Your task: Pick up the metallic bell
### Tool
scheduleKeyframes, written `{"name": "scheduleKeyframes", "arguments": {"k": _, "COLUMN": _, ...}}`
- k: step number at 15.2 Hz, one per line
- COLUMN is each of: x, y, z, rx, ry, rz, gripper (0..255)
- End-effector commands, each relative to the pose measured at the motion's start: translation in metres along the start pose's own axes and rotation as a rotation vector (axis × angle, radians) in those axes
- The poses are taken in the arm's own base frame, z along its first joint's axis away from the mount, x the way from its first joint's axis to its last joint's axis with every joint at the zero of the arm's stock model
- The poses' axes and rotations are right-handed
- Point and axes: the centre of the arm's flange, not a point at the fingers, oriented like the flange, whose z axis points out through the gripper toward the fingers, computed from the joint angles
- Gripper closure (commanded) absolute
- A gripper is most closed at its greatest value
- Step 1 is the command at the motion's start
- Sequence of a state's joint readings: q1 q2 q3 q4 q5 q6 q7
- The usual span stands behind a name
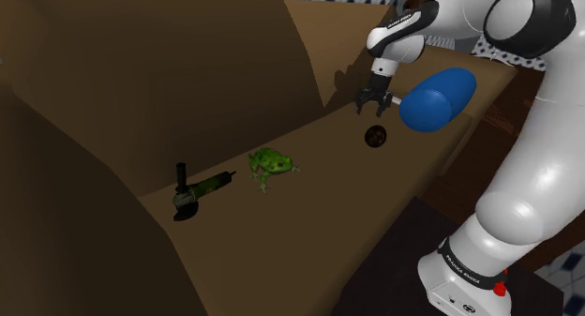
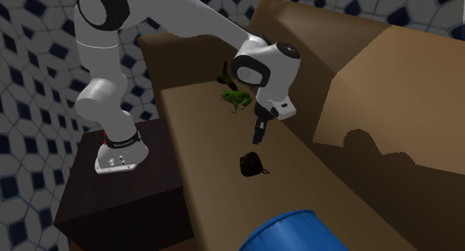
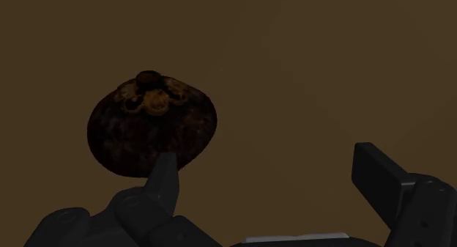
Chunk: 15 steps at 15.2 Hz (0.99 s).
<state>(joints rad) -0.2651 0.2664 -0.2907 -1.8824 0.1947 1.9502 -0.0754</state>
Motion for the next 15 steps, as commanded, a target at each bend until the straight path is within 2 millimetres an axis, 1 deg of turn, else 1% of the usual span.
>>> {"name": "scheduleKeyframes", "arguments": {"k": 1, "x": 0.019, "y": 0.017, "z": 0.012, "rx": 0.003, "ry": -0.015, "rz": 0.032, "gripper": 0}}
{"name": "scheduleKeyframes", "arguments": {"k": 6, "x": 0.062, "y": 0.062, "z": 0.043, "rx": 0.011, "ry": -0.052, "rz": 0.110, "gripper": 0}}
{"name": "scheduleKeyframes", "arguments": {"k": 8, "x": 0.076, "y": 0.079, "z": 0.055, "rx": 0.014, "ry": -0.065, "rz": 0.137, "gripper": 0}}
{"name": "scheduleKeyframes", "arguments": {"k": 15, "x": 0.083, "y": 0.083, "z": 0.091, "rx": 0.014, "ry": -0.065, "rz": 0.137, "gripper": 0}}
